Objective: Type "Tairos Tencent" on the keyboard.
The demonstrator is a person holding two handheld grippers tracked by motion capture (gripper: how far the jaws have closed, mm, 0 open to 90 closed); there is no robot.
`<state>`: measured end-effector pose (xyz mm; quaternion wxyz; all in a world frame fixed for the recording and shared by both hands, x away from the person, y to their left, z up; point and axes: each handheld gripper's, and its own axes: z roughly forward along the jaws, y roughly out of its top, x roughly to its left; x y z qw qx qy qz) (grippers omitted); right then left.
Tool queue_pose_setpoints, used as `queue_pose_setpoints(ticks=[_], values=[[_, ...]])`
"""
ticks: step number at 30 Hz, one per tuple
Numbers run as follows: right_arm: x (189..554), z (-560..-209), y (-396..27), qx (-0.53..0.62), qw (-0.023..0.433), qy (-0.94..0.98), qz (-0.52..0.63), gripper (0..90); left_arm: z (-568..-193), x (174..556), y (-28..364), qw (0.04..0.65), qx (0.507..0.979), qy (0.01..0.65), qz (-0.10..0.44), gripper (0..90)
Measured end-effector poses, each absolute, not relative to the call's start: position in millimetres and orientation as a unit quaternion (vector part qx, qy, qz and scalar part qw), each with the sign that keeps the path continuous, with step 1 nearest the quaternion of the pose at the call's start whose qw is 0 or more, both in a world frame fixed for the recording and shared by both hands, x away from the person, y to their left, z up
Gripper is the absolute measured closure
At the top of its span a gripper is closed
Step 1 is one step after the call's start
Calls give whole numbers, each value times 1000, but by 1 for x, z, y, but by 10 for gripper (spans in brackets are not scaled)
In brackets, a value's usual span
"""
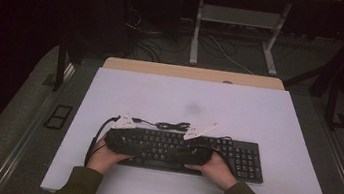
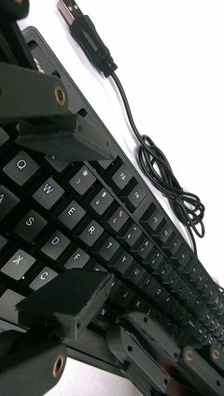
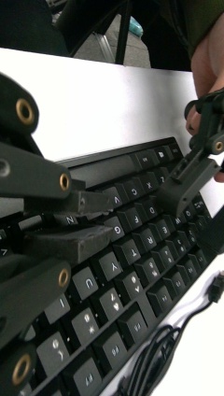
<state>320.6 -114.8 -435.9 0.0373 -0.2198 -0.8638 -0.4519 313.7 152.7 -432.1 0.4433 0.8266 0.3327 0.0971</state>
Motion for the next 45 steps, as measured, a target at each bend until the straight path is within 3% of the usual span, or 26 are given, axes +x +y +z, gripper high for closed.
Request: queue_pose_setpoints(ticks=[14,24,37,45], values=[[326,-431,-125,-236,36,-848,-474,544,-431,315,149,438,830,331,98,383],[330,-431,-130,-251,24,-841,-479,375,-430,316,143,444,829,328,90,553],[334,-431,-137,-266,5,-832,-487,316,-429,320,130,445,839,305,72,870],[334,-430,-138,-269,2,-831,-487,310,-431,323,121,437,845,301,68,882]])
